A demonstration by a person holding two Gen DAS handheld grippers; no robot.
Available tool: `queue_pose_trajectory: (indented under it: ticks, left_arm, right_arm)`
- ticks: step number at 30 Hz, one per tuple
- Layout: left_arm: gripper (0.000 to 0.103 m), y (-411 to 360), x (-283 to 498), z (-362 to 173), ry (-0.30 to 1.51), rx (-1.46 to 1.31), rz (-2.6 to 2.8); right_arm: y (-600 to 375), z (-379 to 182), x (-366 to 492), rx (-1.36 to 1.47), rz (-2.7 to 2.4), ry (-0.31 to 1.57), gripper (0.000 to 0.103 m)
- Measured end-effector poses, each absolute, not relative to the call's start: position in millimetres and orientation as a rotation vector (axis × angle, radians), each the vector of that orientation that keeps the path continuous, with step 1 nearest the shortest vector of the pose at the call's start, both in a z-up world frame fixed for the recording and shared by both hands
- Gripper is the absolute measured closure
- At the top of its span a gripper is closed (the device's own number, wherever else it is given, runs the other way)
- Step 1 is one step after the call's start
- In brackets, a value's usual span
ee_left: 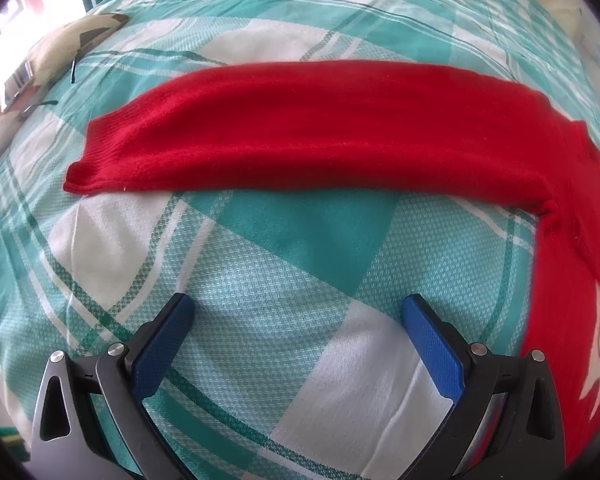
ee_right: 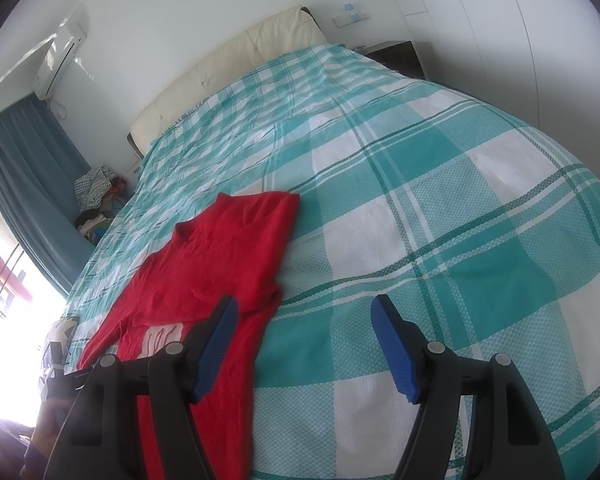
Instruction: Fold small clothes
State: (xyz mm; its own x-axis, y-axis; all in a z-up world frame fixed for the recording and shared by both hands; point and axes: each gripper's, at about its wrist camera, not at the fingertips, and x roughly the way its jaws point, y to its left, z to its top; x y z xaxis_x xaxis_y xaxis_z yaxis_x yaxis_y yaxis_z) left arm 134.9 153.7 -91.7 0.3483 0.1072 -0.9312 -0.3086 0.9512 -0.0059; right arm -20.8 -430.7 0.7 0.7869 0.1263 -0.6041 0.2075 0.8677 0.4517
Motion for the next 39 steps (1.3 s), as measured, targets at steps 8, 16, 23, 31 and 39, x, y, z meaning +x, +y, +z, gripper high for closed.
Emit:
queue_pose_trajectory:
  ticks: [8, 16, 23, 31, 39]
  left_arm:
    - [0.001, 153.3, 132.2, -84.0, 1.176, -0.17, 0.262]
    - [0.001, 142.6, 120.5, -57.9, 1.052, -0.072, 0.278]
    - [0.001, 135.4, 110.3, -33.6, 0.924, 0.01, 0.285]
    - [0.001, 132.0, 111.5, -30.5, 0.898, 0.068, 0.311]
    - [0.001, 133.3, 111.4, -30.4, 0.898, 0.067, 0.322]
  right_arm:
    - [-429.6, 0.4, -21.1, 0.527, -0.046, 0.671, 0.035]
    - [-429.6, 0.4, -20.1, 0.527, -0.049, 0.666, 0.035]
    - [-429.8, 0.6, -20.6, 0.527, -0.049, 0.667, 0.035]
    - [-430.4, 0.7, -20.6, 0.529, -0.048, 0.667, 0.035]
    - [-431.6, 1.0, -20.2, 0.526, -0.046, 0.67, 0.035]
